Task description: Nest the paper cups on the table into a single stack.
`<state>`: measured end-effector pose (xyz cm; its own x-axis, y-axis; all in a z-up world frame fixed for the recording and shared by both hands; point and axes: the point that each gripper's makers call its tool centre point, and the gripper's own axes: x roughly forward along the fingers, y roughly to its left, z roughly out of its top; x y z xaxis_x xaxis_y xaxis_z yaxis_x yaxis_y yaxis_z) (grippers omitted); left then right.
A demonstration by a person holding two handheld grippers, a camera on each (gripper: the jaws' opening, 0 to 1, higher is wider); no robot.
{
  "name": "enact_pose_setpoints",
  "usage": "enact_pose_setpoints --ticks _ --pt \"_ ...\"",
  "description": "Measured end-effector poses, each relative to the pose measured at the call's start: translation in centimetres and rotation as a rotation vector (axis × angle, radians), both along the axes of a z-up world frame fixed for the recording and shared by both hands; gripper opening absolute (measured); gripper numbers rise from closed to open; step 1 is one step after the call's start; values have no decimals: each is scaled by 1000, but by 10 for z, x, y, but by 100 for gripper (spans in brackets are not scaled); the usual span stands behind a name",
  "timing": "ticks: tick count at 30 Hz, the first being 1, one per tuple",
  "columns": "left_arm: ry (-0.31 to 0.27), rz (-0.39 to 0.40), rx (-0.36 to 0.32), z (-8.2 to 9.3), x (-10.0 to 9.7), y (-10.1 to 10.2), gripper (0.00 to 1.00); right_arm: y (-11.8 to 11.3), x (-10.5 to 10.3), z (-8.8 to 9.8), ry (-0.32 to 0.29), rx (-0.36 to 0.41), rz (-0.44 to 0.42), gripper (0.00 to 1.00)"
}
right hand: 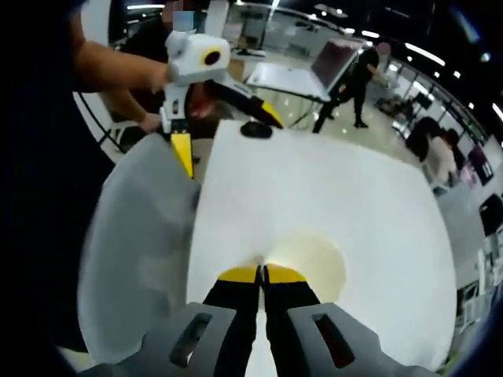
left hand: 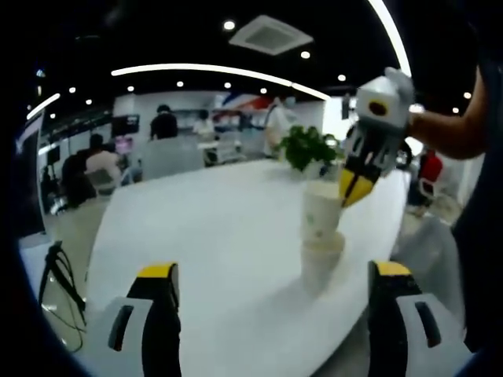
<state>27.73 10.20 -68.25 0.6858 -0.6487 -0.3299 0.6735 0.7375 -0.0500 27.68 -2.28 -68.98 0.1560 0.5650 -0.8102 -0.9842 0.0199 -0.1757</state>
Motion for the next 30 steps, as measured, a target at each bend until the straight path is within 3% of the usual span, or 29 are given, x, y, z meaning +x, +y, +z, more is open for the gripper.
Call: enact_pose_setpoints --ticks 11,19,20,21,26,30 --pt "-1 -6 0 0 3 -2 98 -7 -7 -30 25 -31 -12 0" --pt "8 -18 1 -5 1 -9 98 -14 -10 -70 54 -60 -28 0" --pt "9 -21 2 -5 0 -10 98 -5 -9 -65 55 8 -34 0" --pt "10 -22 1 -6 0 -11 98 -7 -9 -65 85 0 -65 0" --pt "15 -29 0 -8 -1 -15 98 -9 -7 -63 71 12 -39 0" --pt "11 -34 -2 -7 -1 -18 98 -9 -5 -59 62 48 -43 19"
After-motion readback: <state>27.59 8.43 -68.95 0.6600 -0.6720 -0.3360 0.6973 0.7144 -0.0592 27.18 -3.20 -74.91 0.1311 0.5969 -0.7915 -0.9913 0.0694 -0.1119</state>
